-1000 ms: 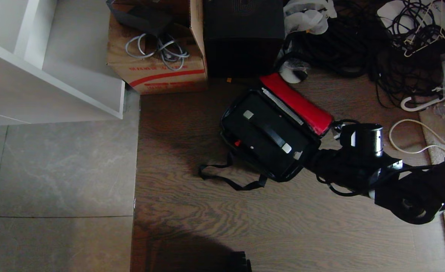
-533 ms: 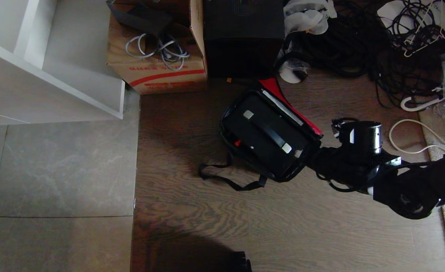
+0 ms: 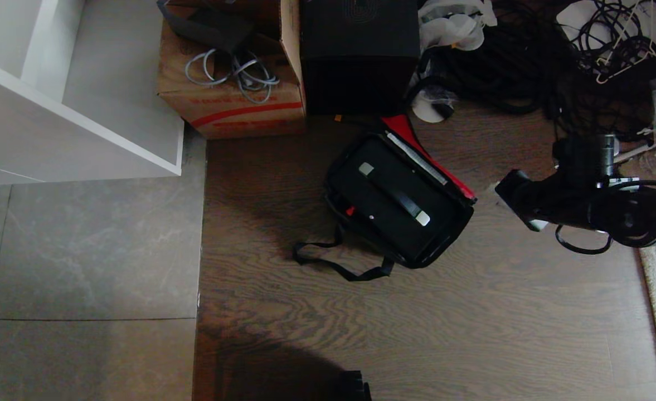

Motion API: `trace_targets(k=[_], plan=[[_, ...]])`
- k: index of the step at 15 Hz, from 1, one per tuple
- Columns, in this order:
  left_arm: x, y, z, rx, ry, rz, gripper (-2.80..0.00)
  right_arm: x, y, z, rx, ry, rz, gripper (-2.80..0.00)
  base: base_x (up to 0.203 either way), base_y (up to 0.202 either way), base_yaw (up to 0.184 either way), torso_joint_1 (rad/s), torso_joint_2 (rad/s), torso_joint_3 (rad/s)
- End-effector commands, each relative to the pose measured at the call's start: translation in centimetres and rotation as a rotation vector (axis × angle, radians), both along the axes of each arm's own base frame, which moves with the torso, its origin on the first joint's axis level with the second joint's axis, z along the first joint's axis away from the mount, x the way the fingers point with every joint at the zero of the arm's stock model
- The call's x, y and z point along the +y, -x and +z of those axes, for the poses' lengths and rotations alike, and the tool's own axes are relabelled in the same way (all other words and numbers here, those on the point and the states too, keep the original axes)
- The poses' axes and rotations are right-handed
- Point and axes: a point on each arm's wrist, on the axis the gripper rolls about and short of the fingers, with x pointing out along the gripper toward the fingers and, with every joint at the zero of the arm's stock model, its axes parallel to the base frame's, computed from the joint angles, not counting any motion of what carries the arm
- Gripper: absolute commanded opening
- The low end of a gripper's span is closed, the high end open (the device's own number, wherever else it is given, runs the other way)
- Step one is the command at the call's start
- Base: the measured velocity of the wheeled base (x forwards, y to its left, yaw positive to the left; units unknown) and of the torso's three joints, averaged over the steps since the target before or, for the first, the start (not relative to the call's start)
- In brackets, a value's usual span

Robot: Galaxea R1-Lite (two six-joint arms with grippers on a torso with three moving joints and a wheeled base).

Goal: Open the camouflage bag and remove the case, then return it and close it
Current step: Close the top of the storage box

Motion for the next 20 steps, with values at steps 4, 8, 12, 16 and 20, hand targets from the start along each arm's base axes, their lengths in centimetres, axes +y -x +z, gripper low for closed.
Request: trace_targets(k=[4, 8, 12, 16, 20], plan=[[0.0, 0.0, 0.0, 0.001, 0.001, 0.0, -2.8, -1.5, -2.9, -2.1, 0.054, -0.268, -0.146, 0.0, 0.0, 0.0, 0.0, 0.0, 0.0, 0.0], [0.0, 0.0, 0.0, 0.0, 0.001, 0.0, -2.8, -1.5, -5.7, -4.9, 0.138, -0.434, -0.236, 0.0, 0.0, 0.0, 0.0, 0.0, 0.0, 0.0], [0.0, 0.0, 0.0, 0.0, 0.001, 0.0, -2.8, -1.5, -8.4, -7.4, 0.216, -0.528, -0.3, 0.0, 0.0, 0.0, 0.0, 0.0, 0.0, 0.0], [0.0, 0.0, 0.0, 0.001, 0.001, 0.0, -2.8, -1.5, -11.0, -6.3, 0.133, -0.618, -0.307, 0.0, 0.0, 0.0, 0.0, 0.0, 0.0, 0.0], [0.0, 0.0, 0.0, 0.0, 0.001, 0.0, -2.8, -2.8, -12.0, -4.4, 0.054, -0.683, -0.308, 0.0, 0.0, 0.0, 0.0, 0.0, 0.0, 0.0]])
